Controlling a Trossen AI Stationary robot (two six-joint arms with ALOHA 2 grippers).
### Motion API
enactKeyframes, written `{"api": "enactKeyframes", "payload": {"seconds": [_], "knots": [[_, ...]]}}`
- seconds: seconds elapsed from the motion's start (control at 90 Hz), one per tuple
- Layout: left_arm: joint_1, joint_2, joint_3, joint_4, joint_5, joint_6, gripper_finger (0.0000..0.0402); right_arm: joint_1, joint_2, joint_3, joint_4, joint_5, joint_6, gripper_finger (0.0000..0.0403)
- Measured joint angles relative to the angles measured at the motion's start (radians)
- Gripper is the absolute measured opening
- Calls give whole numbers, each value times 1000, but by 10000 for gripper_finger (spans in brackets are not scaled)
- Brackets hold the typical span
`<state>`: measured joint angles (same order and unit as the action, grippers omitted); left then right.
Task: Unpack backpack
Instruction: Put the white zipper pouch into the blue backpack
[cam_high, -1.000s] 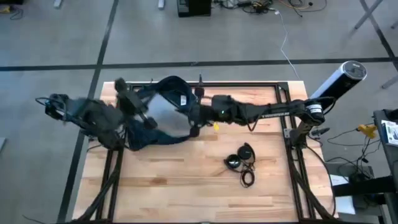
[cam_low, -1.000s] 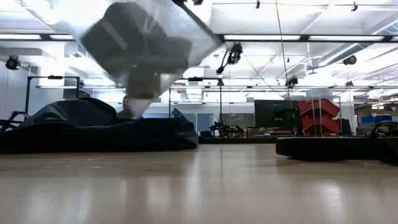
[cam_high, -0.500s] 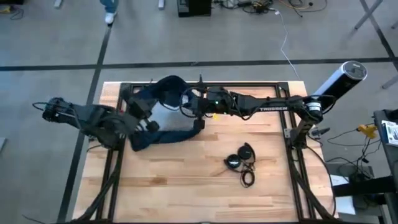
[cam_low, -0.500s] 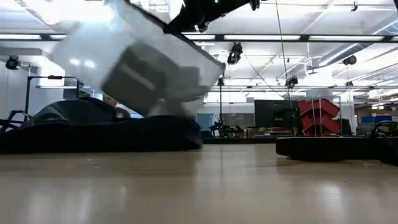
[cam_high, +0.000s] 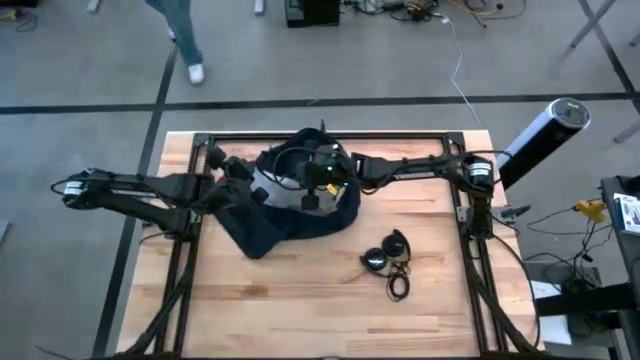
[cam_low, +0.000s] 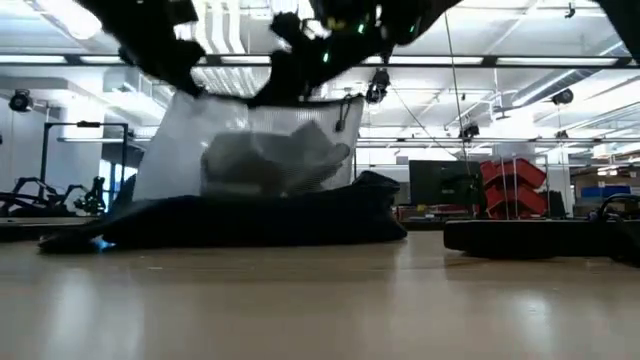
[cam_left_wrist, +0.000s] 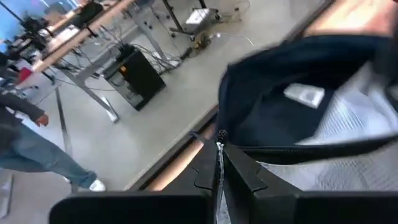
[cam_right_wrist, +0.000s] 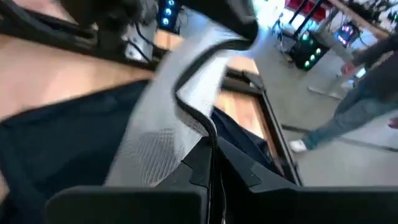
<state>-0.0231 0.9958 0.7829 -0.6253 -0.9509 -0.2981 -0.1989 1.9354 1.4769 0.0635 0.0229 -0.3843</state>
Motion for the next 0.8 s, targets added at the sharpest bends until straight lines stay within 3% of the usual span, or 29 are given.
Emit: {"api": "enactKeyframes", "payload": {"seconds": [0.189, 0.389, 0.589, 0.8], "knots": [[0, -1, -109, 79, 40, -2, 15, -29, 38, 0, -13, 66, -29, 0], [-1, -4, -167, 88, 88, -63, 81, -27, -7, 2, -93, 227, -149, 0], [-1, -3, -222, 111, 124, -112, 149, -21, -77, 3, -139, 233, -159, 0], [-1, -9, -226, 61, 199, -148, 188, -24, -88, 8, -242, 250, -164, 0]]}}
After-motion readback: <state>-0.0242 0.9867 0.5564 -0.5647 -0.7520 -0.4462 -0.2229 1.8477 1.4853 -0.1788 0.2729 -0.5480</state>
